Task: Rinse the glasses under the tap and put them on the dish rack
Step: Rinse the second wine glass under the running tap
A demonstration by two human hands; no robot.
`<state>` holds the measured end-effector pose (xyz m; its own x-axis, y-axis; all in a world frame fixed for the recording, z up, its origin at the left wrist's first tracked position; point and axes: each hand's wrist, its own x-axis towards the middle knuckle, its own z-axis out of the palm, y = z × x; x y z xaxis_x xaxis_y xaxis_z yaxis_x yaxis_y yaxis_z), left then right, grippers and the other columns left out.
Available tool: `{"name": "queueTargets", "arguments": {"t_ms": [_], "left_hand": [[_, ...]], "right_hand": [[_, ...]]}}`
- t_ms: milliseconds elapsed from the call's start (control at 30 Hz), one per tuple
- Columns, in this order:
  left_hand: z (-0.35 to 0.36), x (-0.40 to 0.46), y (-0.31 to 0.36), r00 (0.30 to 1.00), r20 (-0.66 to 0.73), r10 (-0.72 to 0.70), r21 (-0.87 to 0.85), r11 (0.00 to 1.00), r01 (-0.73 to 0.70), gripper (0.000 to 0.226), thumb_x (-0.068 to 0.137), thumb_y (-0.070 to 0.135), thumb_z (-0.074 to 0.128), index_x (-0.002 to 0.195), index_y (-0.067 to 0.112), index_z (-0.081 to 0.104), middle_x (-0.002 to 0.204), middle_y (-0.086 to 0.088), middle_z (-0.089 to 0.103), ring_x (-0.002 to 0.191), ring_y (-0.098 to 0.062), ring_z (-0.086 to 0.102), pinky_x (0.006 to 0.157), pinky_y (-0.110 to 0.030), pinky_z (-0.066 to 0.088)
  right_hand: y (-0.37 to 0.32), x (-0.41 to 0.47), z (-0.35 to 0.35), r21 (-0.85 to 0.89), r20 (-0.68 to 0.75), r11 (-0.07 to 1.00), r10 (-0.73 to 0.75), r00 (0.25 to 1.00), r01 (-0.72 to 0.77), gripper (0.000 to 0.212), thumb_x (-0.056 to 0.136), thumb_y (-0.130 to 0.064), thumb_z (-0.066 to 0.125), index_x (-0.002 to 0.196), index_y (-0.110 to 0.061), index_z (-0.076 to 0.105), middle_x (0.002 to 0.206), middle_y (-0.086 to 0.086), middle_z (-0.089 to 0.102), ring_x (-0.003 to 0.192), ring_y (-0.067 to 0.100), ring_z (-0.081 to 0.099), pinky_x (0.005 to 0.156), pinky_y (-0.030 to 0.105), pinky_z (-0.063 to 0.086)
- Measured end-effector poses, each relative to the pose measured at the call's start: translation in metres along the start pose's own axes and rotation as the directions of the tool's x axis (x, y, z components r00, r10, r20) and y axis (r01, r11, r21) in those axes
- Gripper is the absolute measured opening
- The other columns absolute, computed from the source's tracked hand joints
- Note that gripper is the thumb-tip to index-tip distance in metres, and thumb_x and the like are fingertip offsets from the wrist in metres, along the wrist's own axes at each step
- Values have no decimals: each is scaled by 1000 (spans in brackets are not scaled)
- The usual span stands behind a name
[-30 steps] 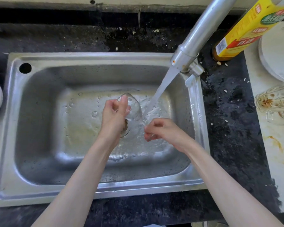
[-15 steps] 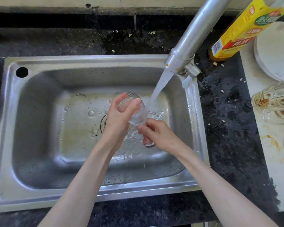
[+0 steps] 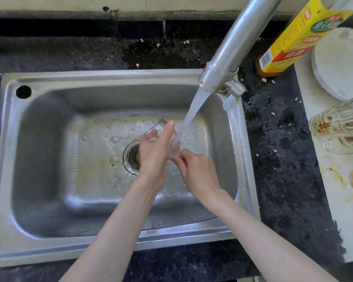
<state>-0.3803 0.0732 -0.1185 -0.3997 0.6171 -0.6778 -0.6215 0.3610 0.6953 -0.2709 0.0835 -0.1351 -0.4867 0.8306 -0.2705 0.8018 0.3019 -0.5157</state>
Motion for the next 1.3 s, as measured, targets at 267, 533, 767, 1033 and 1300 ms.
{"name": "queueTargets", "arguments": {"t_ms": [267, 533, 767, 1033, 1300], "left_hand": [[-6, 6, 12, 915, 403, -21, -59, 997, 49, 29, 76, 33, 74, 92, 13, 60, 80, 0, 62, 74, -14, 61, 64, -22, 49], [-13, 2, 23, 848, 524, -77, 270, 959, -80, 72, 68, 44, 78, 117, 4, 44, 93, -4, 60, 78, -21, 62, 67, -35, 45], [-5, -20, 21, 892, 415, 176, 489, 784, -382, 42, 76, 17, 73, 110, 25, 51, 105, 9, 60, 88, 2, 62, 68, -5, 44], [-7, -22, 16, 851, 395, 346, 590, 614, -524, 64, 63, 31, 84, 114, 25, 47, 108, 12, 59, 103, -4, 56, 90, -20, 42], [-3, -30, 19, 849, 367, 380, 626, 574, -528, 59, 65, 26, 82, 112, 24, 47, 105, 19, 54, 85, 4, 53, 77, -19, 43]], "right_hand": [[2, -9, -21, 850, 445, 310, 11, 896, -426, 31, 80, -28, 60, 58, -9, 51, 42, -2, 41, 42, 16, 49, 46, 22, 44], [16, -6, -36, 741, 386, 602, -19, 922, -297, 21, 92, -17, 55, 88, -1, 69, 71, 9, 66, 66, 7, 60, 65, 13, 46], [22, 1, -38, 632, 434, 702, 30, 900, -328, 20, 92, -19, 57, 104, -10, 71, 108, 0, 70, 92, -3, 60, 84, 9, 45], [35, 38, -63, 945, 321, -47, 337, 885, -324, 36, 96, -2, 39, 132, -2, 39, 117, 14, 58, 109, 27, 57, 98, 36, 43], [28, 52, -93, 838, 440, -496, 368, 819, -227, 17, 93, 4, 39, 101, 4, 54, 103, 14, 58, 92, 24, 58, 86, 33, 48]]}}
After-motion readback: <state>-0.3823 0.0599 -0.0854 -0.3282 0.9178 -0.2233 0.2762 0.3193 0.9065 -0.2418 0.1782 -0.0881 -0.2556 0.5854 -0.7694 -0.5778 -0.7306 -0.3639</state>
